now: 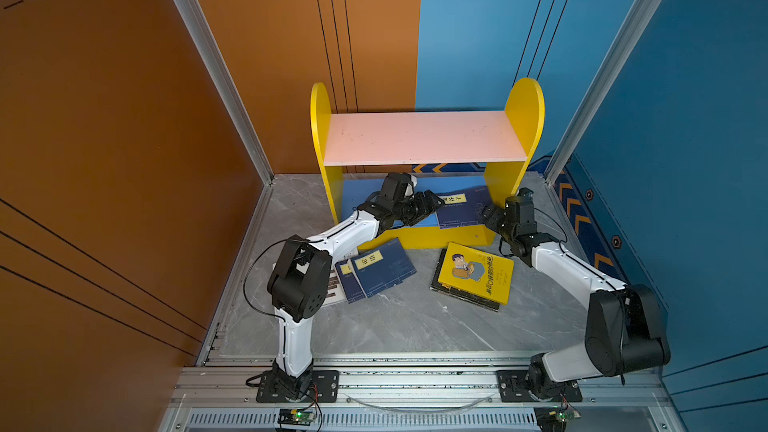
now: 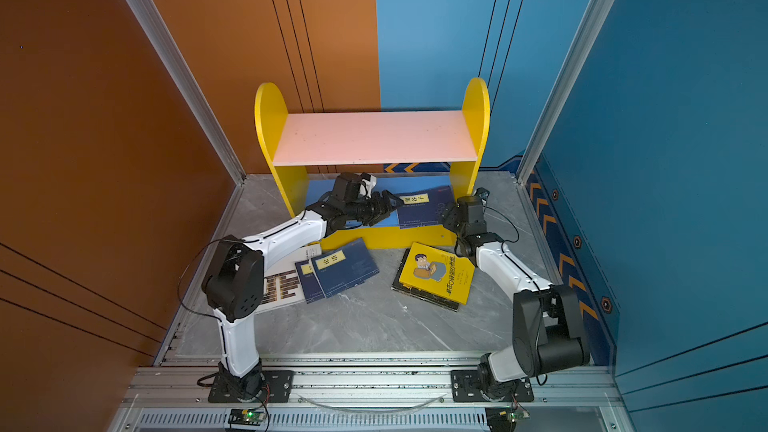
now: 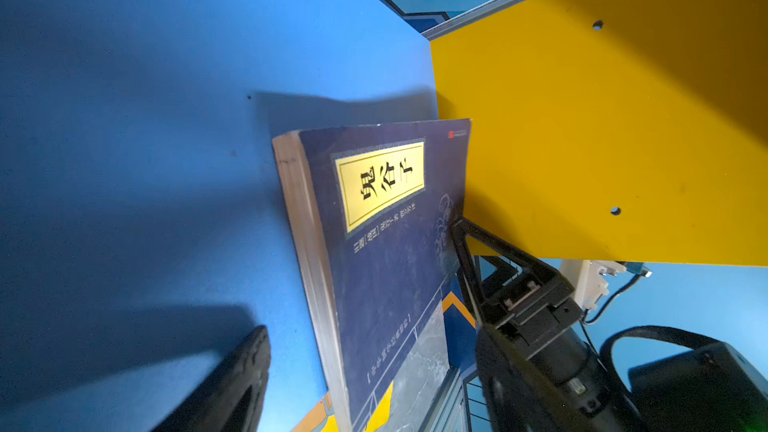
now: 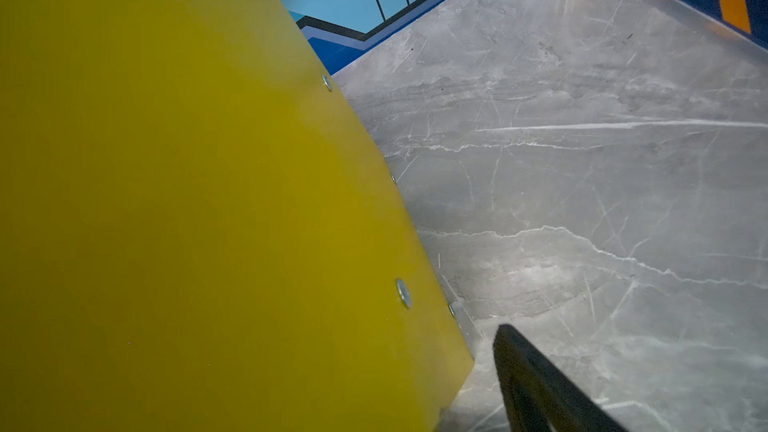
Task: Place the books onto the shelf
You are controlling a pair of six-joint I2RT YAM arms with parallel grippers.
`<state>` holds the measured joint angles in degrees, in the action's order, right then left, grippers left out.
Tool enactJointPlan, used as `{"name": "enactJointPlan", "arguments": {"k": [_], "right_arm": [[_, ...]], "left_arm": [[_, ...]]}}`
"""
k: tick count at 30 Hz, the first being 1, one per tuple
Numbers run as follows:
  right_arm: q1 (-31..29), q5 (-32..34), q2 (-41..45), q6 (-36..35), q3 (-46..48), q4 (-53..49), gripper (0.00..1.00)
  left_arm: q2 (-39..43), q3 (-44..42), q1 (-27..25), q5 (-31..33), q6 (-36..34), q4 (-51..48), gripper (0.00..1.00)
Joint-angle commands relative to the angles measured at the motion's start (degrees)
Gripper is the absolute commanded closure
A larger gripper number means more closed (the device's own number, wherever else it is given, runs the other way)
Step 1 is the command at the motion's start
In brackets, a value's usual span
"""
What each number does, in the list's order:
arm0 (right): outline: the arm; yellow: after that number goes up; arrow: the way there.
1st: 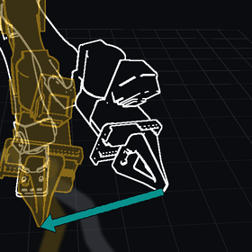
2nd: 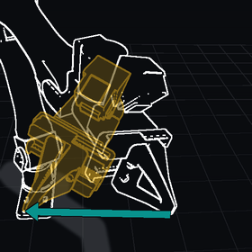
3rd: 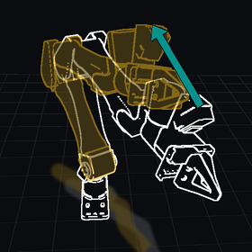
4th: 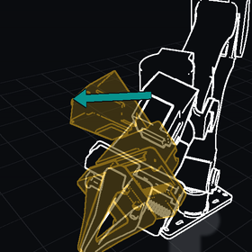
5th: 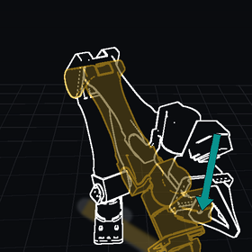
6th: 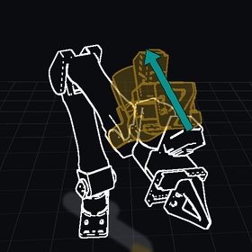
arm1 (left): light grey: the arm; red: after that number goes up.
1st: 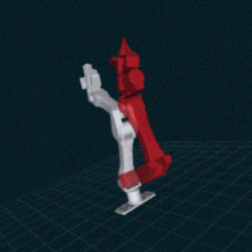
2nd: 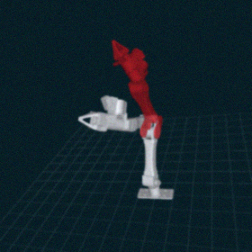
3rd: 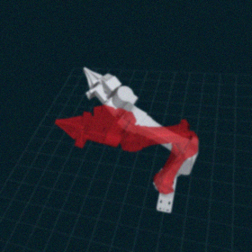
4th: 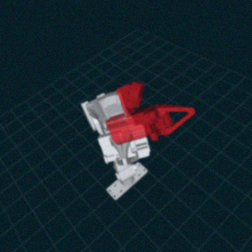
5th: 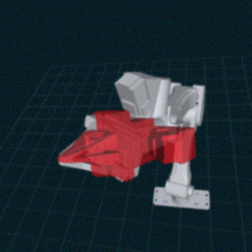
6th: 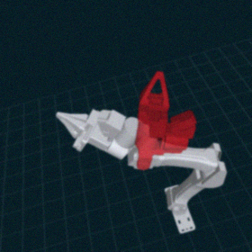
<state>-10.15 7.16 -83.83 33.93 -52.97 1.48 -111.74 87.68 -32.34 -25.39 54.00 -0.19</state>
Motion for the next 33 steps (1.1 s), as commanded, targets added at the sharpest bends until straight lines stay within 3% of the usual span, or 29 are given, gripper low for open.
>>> {"name": "enactJointPlan", "arguments": {"k": [1,7,16,23,33], "right_arm": [[-0.6,-0.5,3.1,-2.7,-0.7,-3.6,0.10],[0.3,0.1,5.9,-3.2,1.3,-4.6,0.10],[3.8,-11.1,12.1,-7.8,5.3,-4.4,0.08],[4.6,-14.7,12.8,-12.3,6.3,-8.6,0.09],[4.4,-16.8,13.8,-12.5,11.3,-7.2,0.12]], "left_arm": [[-1.2,1.0,-1.0,2.7,-1.9,-6.0,0.22],[-3.5,3.6,-1.6,3.2,-1.4,-6.5,0.23],[-5.6,6.7,-1.8,2.9,-1.0,-6.7,0.24],[-7.0,8.6,-1.9,2.7,-0.6,-6.6,0.26],[-8.1,9.6,-2.1,2.1,1.1,-4.6,0.27]]}}
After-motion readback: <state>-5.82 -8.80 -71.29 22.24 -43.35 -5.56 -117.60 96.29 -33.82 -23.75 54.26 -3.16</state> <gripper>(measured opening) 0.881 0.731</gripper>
